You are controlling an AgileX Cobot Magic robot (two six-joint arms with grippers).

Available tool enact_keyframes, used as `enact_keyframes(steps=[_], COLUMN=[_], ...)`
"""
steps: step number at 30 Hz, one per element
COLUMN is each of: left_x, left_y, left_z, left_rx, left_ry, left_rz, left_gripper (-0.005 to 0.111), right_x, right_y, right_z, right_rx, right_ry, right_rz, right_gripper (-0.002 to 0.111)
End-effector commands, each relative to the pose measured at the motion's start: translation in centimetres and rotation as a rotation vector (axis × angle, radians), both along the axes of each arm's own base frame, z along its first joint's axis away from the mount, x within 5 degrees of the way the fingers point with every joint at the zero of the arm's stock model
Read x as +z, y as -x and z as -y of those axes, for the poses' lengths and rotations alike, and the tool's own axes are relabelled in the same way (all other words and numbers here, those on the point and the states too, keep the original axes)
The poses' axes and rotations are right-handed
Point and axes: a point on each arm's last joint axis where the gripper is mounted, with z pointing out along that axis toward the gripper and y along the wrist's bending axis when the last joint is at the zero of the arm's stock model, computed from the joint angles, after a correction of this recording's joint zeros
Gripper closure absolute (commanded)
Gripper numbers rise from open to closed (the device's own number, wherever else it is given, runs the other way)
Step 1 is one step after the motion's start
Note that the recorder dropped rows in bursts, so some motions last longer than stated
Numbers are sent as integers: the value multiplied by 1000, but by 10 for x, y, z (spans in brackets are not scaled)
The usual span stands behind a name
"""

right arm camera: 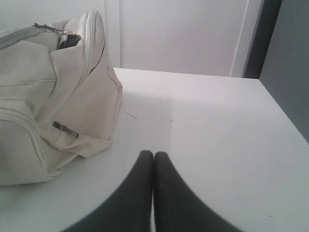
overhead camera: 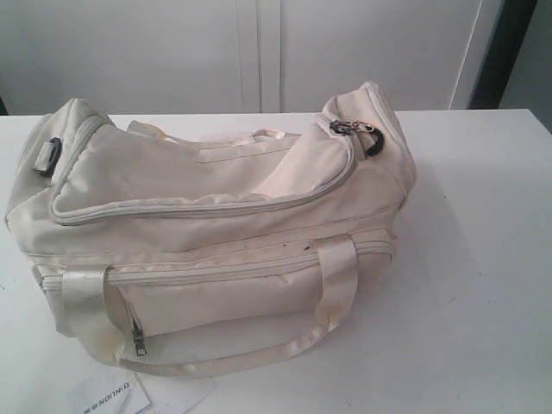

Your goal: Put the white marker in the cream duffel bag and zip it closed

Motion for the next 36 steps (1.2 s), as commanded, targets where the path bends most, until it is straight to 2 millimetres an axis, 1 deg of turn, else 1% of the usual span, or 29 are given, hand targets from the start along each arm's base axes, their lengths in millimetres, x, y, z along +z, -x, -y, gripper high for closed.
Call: enact_keyframes(steps=[1,5,36], left_x=[-1,-1,-1], left_y=[0,0,0], left_z=[0,0,0], left_rx=[-2,-2,-2], left_ry=[11,11,11], left_rz=[2,2,2], left_gripper=[107,107,107], right_x=[-2,-11,-11], right_y=[0,2,2], right_z=[0,0,0], right_rx=[-6,-2,-1], right_ry=[0,-5,-8], right_rz=[-8,-105,-109], right_gripper=[108,108,108])
